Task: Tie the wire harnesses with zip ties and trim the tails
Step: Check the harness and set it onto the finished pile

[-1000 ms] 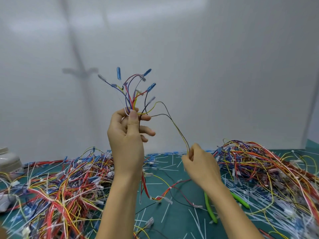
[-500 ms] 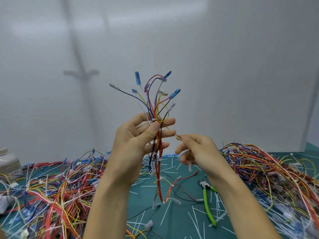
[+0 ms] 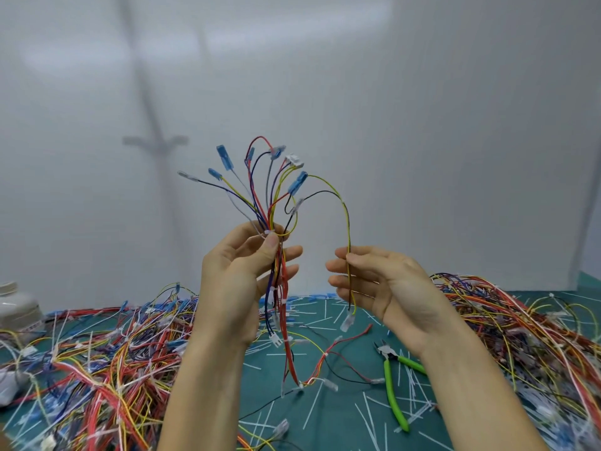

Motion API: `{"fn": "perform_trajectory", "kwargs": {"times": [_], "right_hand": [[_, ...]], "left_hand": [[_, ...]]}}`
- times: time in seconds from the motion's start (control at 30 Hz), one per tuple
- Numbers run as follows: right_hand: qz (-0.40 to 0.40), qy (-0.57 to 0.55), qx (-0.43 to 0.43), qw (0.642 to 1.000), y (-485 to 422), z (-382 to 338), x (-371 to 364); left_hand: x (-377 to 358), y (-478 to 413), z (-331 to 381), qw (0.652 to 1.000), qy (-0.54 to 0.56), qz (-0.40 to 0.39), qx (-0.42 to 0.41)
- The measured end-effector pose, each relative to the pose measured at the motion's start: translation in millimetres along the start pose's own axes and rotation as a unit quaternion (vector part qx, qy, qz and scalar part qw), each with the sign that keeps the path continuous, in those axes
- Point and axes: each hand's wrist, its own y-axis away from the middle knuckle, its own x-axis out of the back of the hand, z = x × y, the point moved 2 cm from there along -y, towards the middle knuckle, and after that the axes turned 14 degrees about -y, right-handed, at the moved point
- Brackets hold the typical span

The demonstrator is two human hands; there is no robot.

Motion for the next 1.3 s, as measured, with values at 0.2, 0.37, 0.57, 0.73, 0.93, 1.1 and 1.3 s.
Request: {"fn": "perform_trajectory", "kwargs": {"times": [0.2, 0.37, 0.57, 0.73, 0.93, 1.1, 1.3], "right_hand": [[0.047, 0.025, 0.039, 0.998, 0, -2, -4], [0.099, 0.047, 0.123, 0.986, -2, -4, -2], [0.065, -0.018, 0.123, 0.990, 2, -11, -5], [-0.003, -0.070, 0.119, 0.990, 8, -21, -10], [0.002, -0.074, 0.174, 0.982, 10, -21, -18], [0.011, -0.035, 0.198, 0.979, 11, -22, -19], [0.043, 0.188, 0.137, 0.972, 17, -22, -23]], "left_hand": [[-4, 1, 2, 0.999, -0.014, -0.025, -0.018], [-7, 3, 6, 0.998, -0.028, -0.045, -0.015], [-9, 3, 5, 0.999, 0.012, -0.029, 0.026], [-10, 4, 6, 0.999, 0.034, -0.019, 0.035], [-12, 6, 7, 0.998, 0.023, -0.040, 0.045], [-14, 8, 9, 0.995, 0.033, -0.077, 0.060], [-19, 11, 11, 0.995, 0.011, -0.021, 0.095]]}}
